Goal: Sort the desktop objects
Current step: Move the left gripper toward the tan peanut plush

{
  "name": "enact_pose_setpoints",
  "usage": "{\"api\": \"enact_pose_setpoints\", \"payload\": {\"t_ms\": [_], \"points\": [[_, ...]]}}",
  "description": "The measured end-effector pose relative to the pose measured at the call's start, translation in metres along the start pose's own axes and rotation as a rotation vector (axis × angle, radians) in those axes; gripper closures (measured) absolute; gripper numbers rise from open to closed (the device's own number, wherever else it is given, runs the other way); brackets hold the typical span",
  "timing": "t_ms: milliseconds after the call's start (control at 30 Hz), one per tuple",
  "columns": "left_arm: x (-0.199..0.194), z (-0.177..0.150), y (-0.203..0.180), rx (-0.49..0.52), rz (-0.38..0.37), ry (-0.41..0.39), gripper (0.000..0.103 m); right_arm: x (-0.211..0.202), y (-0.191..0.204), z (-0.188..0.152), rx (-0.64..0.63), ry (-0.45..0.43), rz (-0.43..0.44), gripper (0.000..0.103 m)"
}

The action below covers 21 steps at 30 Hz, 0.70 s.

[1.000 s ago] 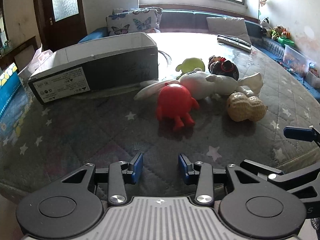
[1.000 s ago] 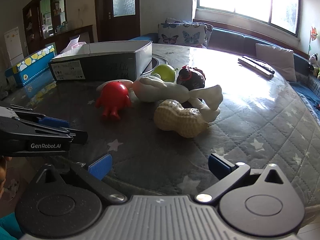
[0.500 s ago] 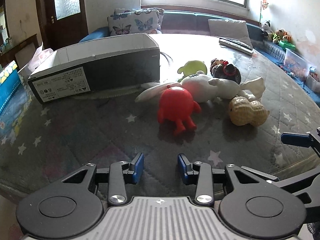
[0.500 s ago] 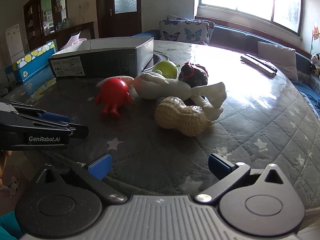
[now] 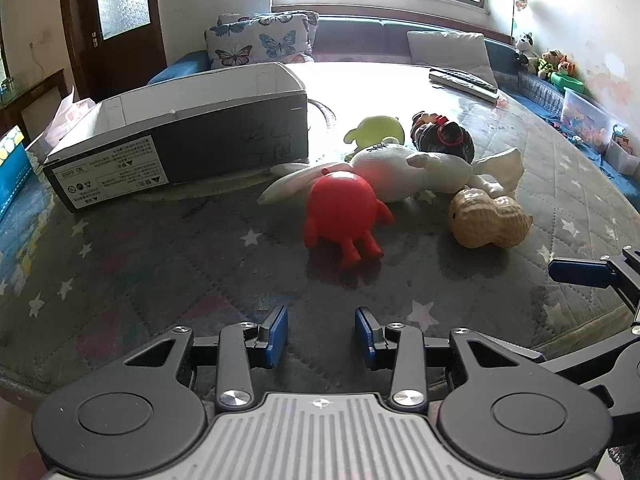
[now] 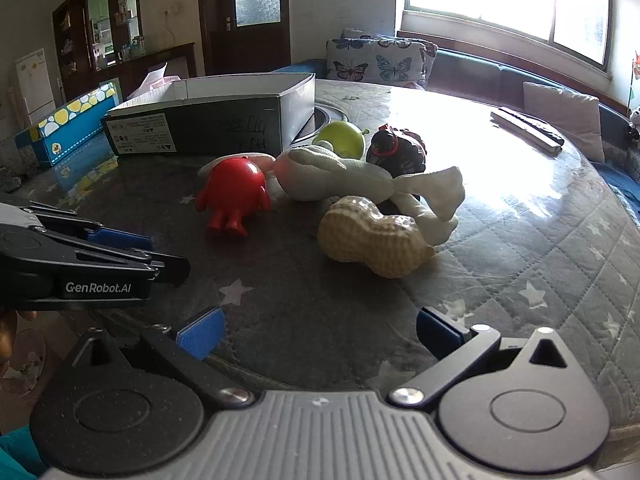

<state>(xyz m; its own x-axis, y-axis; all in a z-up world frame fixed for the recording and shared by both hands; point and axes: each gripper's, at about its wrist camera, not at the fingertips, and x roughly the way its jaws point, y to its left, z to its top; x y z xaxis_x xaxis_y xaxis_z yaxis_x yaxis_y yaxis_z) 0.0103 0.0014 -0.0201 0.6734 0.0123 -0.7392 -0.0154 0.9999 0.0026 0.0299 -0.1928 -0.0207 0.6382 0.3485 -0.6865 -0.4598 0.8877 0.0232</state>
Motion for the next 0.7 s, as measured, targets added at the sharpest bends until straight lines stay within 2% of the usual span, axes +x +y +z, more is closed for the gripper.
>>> {"api": "enact_pose_setpoints", "payload": {"t_ms": [700], "points": [[0.0039, 0.005, 0.0012, -0.003, -0.002, 0.009, 0.063, 0.0041, 0.0014, 0.0062, -0.001, -0.001, 0.022, 0.0]]}}
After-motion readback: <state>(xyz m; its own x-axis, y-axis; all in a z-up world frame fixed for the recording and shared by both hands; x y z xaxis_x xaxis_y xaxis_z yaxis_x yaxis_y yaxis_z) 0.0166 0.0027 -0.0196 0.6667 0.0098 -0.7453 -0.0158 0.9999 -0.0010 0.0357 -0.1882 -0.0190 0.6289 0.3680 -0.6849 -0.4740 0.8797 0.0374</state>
